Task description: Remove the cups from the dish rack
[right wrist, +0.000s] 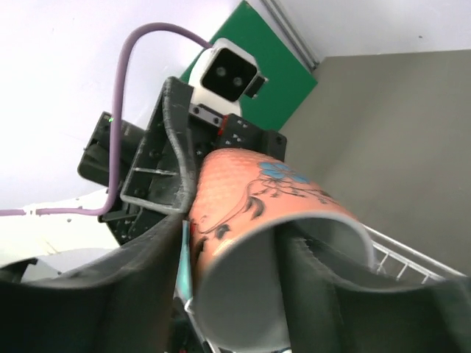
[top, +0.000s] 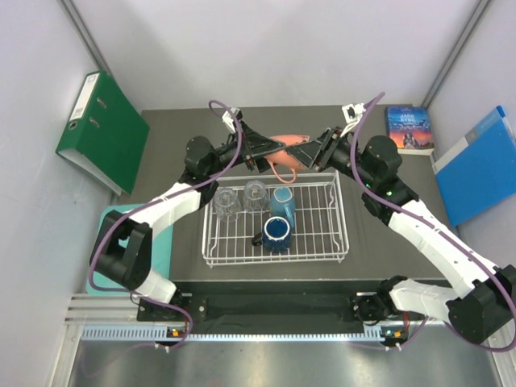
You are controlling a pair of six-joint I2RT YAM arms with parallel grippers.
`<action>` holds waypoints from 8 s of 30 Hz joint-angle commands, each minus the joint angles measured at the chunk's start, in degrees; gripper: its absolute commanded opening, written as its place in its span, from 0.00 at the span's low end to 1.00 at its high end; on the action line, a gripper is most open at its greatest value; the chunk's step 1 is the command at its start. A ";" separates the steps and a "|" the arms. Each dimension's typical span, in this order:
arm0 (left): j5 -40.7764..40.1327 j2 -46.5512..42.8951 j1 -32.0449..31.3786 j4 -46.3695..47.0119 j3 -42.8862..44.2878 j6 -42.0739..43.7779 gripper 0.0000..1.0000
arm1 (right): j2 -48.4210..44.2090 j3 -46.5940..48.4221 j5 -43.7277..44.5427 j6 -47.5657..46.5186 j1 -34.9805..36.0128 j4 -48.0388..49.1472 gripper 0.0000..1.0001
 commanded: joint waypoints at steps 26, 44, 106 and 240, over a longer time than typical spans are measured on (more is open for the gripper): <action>-11.95 -2.94 4.04 -29.05 6.39 13.31 0.99 | -5.09 11.04 18.40 -9.74 -3.39 -24.38 0.00; -44.82 -4.10 4.49 -94.12 20.10 39.59 0.99 | 45.54 58.07 44.91 -12.65 -22.46 -56.52 0.00; -67.34 -9.99 -30.49 -93.51 13.42 53.13 0.99 | -2.08 9.93 45.69 -13.62 6.63 -39.74 1.00; 1.57 -7.61 -3.51 10.29 0.86 1.01 0.00 | -9.47 7.10 15.10 -3.77 7.42 -9.86 0.92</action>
